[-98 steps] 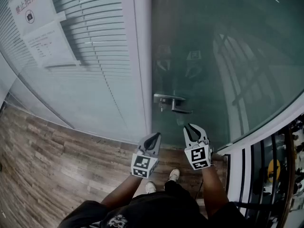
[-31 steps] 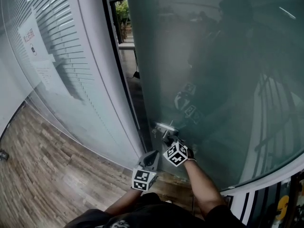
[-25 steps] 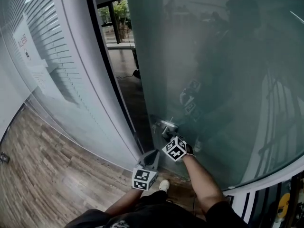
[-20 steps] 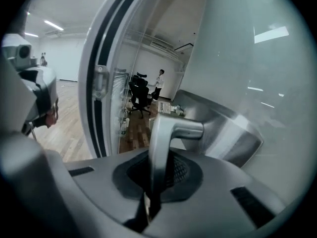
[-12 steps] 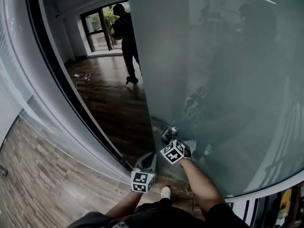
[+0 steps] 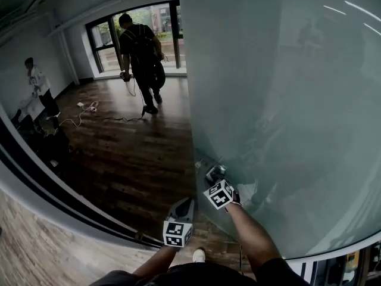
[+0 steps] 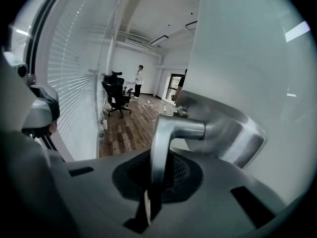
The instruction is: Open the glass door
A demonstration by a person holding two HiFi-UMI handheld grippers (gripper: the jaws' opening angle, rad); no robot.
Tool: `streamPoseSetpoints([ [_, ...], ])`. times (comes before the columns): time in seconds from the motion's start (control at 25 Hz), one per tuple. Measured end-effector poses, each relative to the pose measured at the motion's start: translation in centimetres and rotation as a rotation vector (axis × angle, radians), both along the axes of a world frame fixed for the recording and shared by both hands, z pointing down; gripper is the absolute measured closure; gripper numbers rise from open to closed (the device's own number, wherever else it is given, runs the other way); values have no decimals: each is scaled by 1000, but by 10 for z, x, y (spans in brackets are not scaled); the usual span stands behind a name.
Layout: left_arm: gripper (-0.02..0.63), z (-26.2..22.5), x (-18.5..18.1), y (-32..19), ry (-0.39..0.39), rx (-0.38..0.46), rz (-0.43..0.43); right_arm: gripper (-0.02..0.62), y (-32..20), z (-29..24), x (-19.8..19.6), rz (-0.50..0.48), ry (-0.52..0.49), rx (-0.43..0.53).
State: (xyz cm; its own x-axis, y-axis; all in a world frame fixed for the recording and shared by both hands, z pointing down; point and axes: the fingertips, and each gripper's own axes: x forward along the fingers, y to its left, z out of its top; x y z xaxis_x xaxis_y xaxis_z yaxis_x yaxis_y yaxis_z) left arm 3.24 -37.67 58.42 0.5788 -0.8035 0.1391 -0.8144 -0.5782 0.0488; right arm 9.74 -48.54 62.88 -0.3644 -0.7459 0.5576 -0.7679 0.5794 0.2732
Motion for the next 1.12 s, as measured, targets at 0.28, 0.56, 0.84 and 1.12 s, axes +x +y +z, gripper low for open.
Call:
streamPoseSetpoints([
  [0.28,600,-10,38,-49,-1,19,78,577,-68,8,58,99,-5,-2],
  [0.56,600,-18,83,-99,-13,-6,85,577,-131,-8,141,178,-39,5],
  [0.84,600,-20,148,-133,11,-2,120,577,-167,-2,220,254,-95,-11],
  [1.12,600,-19,198,-172,-40,40,125,577,-208,-1,308,352,-116,-23],
])
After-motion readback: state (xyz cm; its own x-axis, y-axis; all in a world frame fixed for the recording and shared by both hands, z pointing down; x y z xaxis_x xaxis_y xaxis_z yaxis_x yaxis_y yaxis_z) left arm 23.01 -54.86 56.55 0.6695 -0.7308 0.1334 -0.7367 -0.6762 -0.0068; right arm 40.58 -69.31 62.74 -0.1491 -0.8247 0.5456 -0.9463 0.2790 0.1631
